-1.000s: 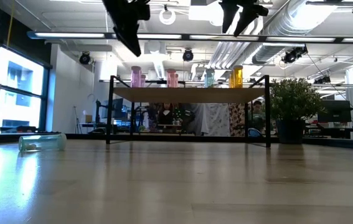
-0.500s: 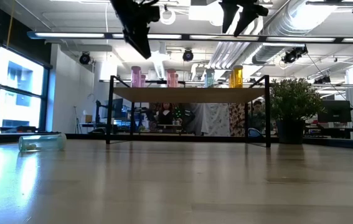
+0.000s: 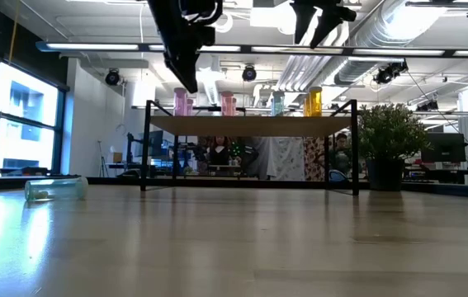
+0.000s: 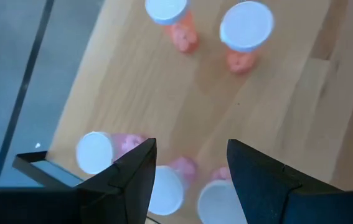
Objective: Pick and place medicine bottles onto shelf by color
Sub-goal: Adjust the pink pill bottles on the shelf
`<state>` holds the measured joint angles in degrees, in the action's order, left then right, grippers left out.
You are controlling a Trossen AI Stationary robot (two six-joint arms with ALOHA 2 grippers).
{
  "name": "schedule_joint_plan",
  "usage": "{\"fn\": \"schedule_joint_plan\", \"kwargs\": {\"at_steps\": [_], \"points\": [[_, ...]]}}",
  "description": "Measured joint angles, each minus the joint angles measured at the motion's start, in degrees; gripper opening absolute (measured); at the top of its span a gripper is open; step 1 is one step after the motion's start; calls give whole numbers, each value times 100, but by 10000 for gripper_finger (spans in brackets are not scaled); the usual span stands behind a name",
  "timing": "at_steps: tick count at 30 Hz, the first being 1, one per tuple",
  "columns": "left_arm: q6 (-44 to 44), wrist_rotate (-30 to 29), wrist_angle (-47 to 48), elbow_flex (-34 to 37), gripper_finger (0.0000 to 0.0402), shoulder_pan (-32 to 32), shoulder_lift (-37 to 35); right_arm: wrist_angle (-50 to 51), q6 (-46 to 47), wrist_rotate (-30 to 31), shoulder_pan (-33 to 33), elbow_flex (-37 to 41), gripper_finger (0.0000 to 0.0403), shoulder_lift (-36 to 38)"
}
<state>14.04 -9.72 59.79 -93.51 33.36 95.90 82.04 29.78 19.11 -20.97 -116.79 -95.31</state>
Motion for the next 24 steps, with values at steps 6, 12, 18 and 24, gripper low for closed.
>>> {"fn": "schedule_joint_plan", "kwargs": {"at_steps": [6, 12, 18, 24], "points": [[-52, -41, 39, 0, 188, 5, -2, 0, -2, 0, 0, 0, 213, 0], [-51, -79, 255, 0, 188, 9, -2, 0, 0, 2, 0, 0, 213, 0], [-46, -143, 326, 0, 188, 9, -2, 0, 2, 2, 0, 0, 213, 0], [-44, -127, 321, 0, 188, -31, -2, 0, 2, 2, 0, 1, 213, 0]]}}
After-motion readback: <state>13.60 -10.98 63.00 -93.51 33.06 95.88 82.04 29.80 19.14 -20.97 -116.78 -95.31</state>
